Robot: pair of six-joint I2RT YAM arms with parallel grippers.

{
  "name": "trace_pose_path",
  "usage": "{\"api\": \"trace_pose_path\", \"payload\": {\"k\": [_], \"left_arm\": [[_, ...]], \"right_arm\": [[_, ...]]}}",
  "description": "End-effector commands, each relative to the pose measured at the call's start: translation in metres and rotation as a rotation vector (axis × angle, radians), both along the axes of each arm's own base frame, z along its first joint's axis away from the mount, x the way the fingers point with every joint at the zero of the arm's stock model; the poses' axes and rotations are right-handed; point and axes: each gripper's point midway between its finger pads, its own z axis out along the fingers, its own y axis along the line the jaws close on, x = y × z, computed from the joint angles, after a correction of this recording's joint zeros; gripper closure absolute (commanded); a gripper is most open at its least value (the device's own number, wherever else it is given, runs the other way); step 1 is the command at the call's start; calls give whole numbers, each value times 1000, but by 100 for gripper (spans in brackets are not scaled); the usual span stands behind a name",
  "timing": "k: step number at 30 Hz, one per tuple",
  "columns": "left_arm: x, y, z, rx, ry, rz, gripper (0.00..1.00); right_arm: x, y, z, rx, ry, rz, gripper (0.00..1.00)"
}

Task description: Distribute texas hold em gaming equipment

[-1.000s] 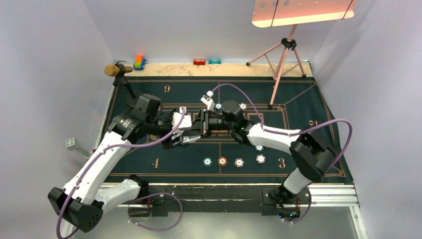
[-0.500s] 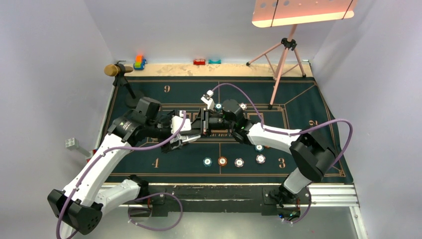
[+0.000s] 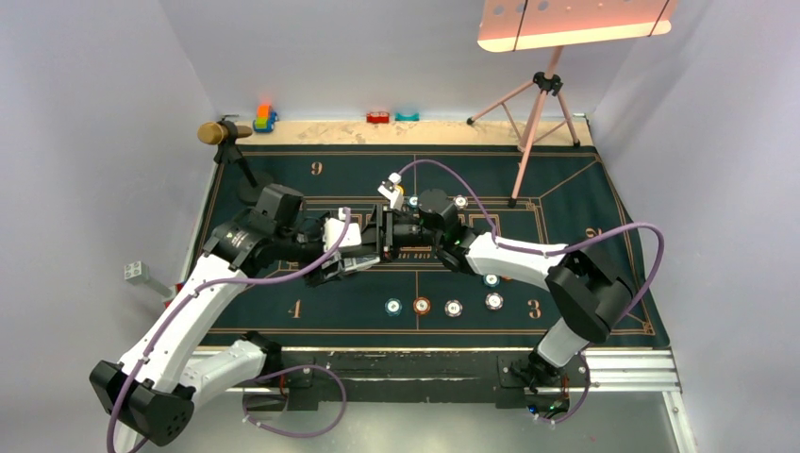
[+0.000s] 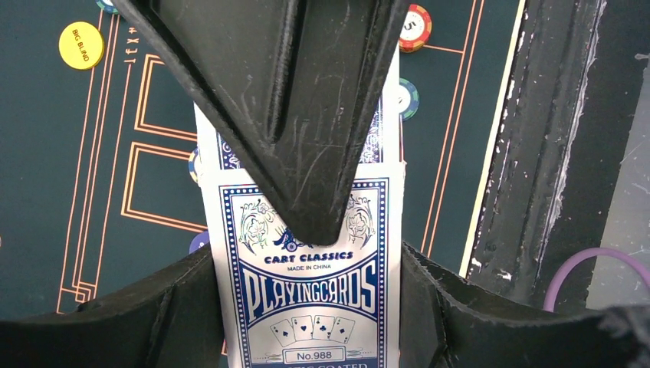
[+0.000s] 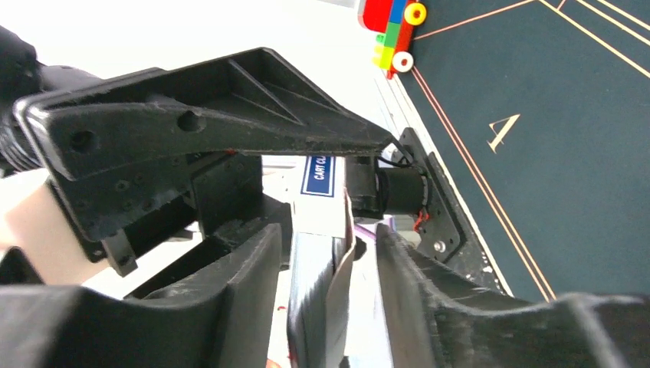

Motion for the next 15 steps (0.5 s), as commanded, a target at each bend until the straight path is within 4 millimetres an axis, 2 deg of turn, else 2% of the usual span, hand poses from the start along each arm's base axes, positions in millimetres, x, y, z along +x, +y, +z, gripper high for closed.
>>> {"api": "trace_pose_path", "payload": {"k": [1, 5, 8, 15], "left_arm": [[-5, -8, 19, -74, -13, -6, 68], [-13, -4, 17, -75, 6, 10, 88], [-19, -1, 14, -68, 16, 16, 89], [-22, 6, -4, -8, 60, 15, 90]], "right_arm": [[-4, -1, 18, 9, -71, 24, 41], [-5, -11, 17, -33, -107, 23, 30], [-5, -18, 12, -74, -123, 21, 27], [1, -28, 11, -102, -145, 5, 27]]}}
